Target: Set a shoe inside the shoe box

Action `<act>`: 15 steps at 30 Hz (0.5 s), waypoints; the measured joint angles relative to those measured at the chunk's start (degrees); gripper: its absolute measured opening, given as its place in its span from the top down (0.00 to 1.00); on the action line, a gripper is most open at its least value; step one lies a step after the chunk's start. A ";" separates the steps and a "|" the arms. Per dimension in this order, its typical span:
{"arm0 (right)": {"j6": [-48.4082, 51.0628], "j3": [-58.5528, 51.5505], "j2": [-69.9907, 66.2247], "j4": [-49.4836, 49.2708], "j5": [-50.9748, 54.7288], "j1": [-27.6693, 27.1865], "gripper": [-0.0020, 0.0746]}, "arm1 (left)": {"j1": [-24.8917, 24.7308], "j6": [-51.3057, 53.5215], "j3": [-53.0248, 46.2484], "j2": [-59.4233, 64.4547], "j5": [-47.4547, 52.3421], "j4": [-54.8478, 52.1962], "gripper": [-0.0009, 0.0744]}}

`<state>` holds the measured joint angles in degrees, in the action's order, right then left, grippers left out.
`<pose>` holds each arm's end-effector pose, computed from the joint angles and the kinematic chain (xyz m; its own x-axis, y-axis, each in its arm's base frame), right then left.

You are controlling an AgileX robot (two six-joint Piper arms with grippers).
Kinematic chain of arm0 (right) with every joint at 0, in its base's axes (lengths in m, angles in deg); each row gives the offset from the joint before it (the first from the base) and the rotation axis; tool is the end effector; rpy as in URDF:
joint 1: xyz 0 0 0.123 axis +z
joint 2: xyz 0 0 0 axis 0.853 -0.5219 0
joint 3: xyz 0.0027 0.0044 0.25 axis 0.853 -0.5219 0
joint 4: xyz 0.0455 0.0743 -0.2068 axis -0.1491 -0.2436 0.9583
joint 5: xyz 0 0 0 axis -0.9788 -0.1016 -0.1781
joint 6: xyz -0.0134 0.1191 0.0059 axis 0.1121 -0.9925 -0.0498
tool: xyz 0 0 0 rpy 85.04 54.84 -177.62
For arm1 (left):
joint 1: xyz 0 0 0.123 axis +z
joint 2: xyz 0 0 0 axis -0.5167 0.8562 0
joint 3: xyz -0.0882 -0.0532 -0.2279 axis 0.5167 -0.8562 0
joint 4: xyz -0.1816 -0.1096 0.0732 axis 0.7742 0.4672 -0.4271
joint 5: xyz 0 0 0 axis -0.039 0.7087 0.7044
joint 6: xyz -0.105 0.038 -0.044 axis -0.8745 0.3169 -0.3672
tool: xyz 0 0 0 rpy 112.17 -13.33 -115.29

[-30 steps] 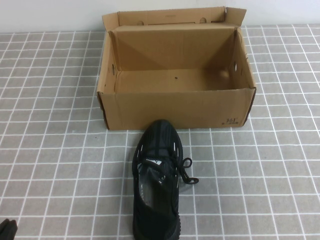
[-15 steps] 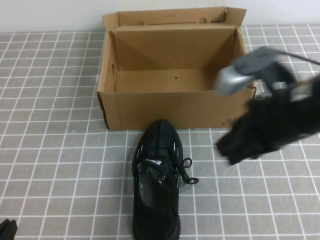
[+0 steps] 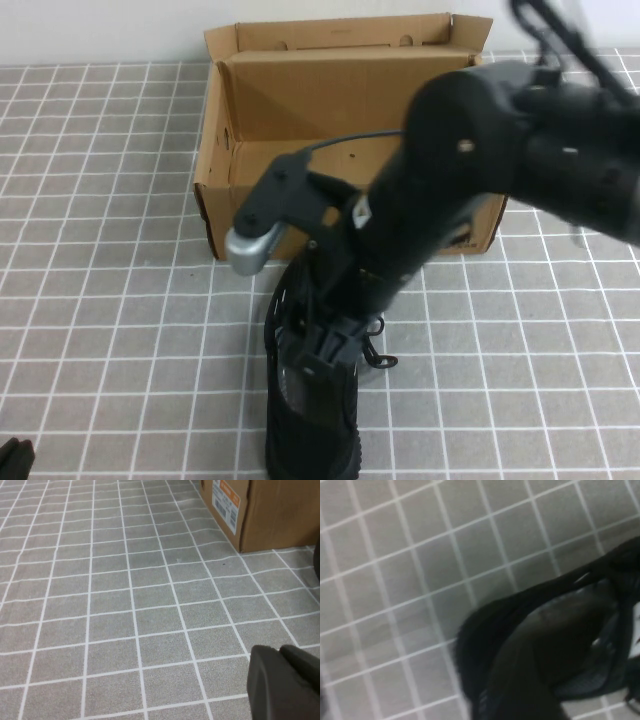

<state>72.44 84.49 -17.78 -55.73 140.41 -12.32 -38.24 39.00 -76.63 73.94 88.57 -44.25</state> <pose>0.2216 0.2757 0.2516 -0.3562 -0.8147 -0.4575 -0.9306 0.3535 0.0949 0.0871 -0.0159 0.1660 -0.2567 0.1389 -0.9565 0.1923 0.9772 0.0903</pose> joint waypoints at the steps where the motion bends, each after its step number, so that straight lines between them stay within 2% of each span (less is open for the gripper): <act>1: 0.09 1.01 -1.17 0.67 0.00 0.05 0.41 | 0.00 0.00 0.00 0.00 0.00 0.00 0.99; 6: 0.13 4.76 -5.85 3.32 0.14 0.05 0.37 | 0.00 0.00 0.00 0.00 0.00 0.00 0.99; 15: 0.13 6.13 -10.31 13.17 -1.76 0.14 0.37 | 0.00 0.00 0.00 0.00 0.00 -0.21 0.99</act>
<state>72.57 90.62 -28.10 -42.55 138.65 -12.18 -38.24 39.00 -76.63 73.94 88.57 -44.46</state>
